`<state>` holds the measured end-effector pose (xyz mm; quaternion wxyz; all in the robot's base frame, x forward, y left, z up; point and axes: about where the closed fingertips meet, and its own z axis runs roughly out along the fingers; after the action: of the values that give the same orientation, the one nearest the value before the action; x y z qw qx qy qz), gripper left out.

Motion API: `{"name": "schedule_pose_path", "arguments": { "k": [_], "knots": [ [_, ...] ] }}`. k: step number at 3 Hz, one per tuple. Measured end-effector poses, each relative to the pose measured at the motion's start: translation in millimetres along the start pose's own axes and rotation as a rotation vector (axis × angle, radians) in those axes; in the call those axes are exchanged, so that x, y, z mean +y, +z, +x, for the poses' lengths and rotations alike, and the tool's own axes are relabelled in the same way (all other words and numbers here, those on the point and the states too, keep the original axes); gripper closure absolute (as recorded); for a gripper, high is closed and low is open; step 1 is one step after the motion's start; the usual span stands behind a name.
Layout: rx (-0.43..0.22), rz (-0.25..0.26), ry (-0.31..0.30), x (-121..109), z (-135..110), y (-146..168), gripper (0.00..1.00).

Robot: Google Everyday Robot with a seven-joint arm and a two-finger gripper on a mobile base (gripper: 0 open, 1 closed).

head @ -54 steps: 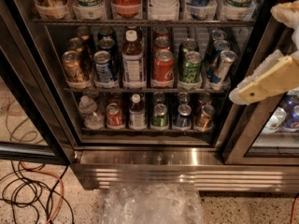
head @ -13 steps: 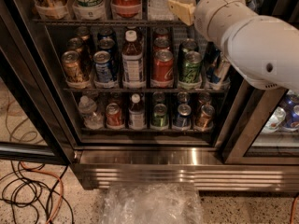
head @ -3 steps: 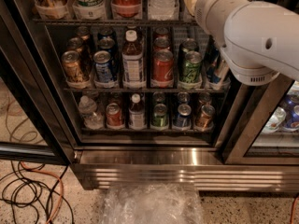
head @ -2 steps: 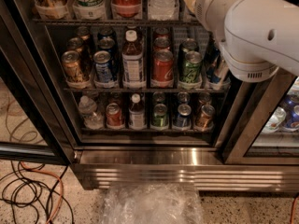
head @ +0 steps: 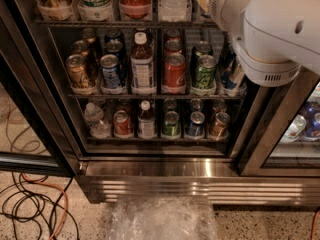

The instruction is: Pick redbull can from top shelf of fridge

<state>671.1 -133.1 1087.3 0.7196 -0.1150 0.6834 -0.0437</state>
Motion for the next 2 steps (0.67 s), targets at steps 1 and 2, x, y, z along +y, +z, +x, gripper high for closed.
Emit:
{"name": "schedule_pose_path", "arguments": {
  "k": [1,2],
  "knots": [
    [-0.018,0.001,-0.001,-6.2,-8.4,1.0,1.0],
    [-0.058,0.019,-0.006,-17.1,-25.7,6.9,1.0]
  ]
}}
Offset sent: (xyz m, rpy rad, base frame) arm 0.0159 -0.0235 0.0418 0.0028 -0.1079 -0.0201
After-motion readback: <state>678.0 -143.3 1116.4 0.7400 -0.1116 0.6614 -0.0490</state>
